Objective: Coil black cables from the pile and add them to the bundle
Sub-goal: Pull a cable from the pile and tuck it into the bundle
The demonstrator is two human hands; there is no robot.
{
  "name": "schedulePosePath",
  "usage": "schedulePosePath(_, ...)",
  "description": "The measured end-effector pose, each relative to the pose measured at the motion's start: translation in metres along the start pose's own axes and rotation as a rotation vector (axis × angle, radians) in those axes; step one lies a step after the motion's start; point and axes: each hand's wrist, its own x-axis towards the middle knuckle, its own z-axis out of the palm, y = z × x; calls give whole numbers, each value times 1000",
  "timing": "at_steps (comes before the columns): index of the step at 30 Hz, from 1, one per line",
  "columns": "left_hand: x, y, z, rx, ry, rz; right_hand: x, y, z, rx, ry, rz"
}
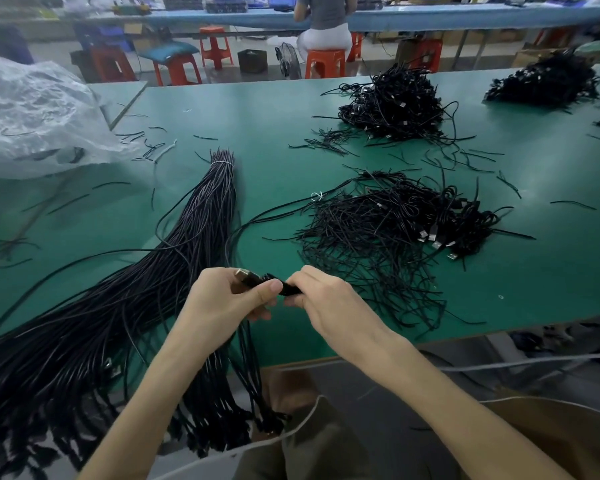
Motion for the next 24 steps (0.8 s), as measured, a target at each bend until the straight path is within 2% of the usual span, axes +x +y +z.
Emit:
schedulePosePath(3, 2, -3, -3, 102, -23, -42, 2, 0, -2, -98, -16, -51)
schedulePosePath(6, 6, -1, -11, 283, -99, 13, 3, 4, -3, -192, -61, -106)
schedulePosePath(10, 17, 9, -16, 503, -450, 66, 10, 9, -7, -313, -133, -161)
schedulePosePath(13, 27, 10, -6, 503, -581, 45, 20, 12, -14, -373, -161, -190)
schedulePosePath(15, 34, 8, 2, 513, -564, 67, 26, 15, -17, -393, -154, -186)
schedulePosePath(19, 52, 3, 16, 603, -418, 180, 36, 26, -24, -367, -59, -183)
schedulePosePath(22, 64, -2, 27, 584, -249, 196, 44, 36, -28, -587, 90, -157)
schedulePosePath(24, 74, -5, 30, 509, -127, 172, 46, 43, -33, -598, 291, -49)
